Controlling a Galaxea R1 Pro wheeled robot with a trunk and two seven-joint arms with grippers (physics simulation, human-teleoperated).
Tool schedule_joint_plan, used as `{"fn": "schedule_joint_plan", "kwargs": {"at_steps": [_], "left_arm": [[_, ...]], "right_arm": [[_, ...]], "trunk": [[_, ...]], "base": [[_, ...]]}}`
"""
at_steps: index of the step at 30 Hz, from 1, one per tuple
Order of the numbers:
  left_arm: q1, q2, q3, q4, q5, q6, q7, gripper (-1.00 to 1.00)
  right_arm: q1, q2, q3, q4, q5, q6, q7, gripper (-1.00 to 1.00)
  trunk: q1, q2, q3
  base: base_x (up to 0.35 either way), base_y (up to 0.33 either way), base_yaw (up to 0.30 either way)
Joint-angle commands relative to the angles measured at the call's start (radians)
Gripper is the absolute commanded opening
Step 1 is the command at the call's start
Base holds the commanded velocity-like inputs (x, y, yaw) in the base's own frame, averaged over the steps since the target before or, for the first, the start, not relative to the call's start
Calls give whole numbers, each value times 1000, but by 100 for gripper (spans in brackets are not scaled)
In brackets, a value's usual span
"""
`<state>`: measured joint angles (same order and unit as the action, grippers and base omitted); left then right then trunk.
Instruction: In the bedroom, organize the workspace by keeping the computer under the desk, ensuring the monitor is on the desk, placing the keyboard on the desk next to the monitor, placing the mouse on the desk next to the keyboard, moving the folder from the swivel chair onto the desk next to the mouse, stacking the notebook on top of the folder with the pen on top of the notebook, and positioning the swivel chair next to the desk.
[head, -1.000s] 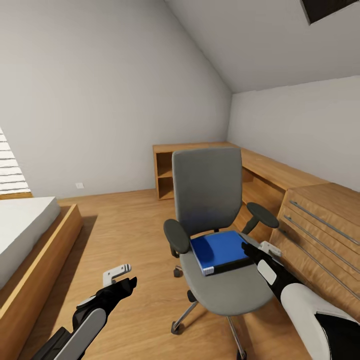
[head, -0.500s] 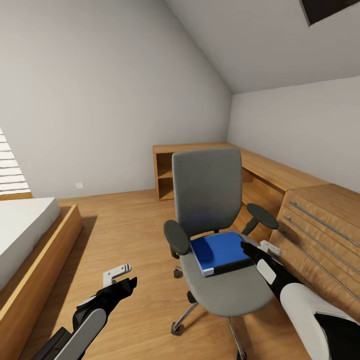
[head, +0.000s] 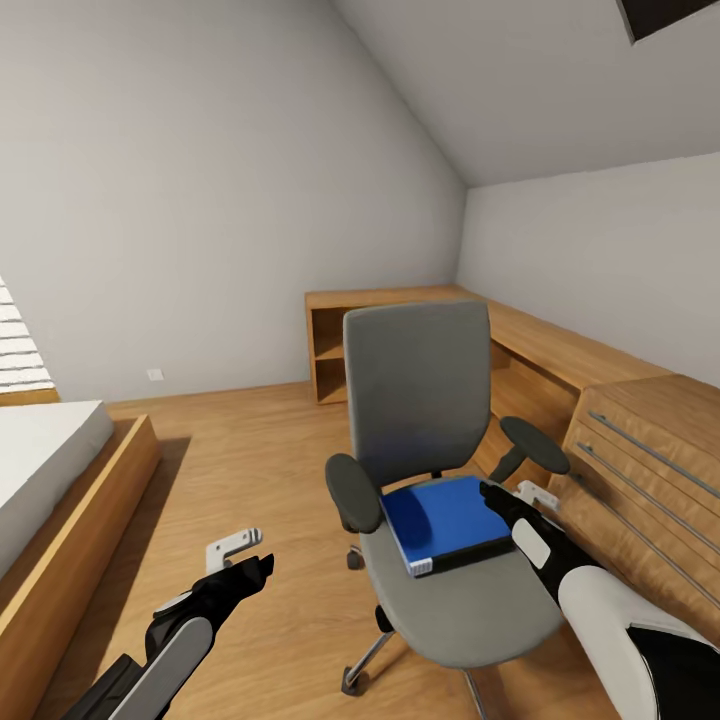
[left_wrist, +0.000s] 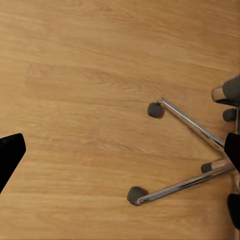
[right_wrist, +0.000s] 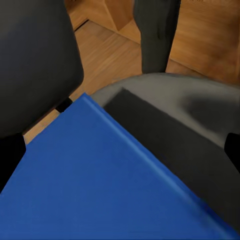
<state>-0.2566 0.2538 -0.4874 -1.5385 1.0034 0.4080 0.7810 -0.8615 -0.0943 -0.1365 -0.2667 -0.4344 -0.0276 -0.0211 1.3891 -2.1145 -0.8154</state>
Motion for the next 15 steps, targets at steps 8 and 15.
{"fn": "schedule_joint_plan", "kwargs": {"at_steps": [8,15], "left_arm": [[-1,1,-2,0,5,2,8,100],[-1,1,-2,-1,4,3,8,100]], "right_arm": [[-1,-1,2,6,-11,-3,-3,100],[-1,-1,3,6,-9,-1,-3,100]], "trunk": [[0,0,-1],[0,0,-1]], "base": [[91,0,0],[166,0,0]]}}
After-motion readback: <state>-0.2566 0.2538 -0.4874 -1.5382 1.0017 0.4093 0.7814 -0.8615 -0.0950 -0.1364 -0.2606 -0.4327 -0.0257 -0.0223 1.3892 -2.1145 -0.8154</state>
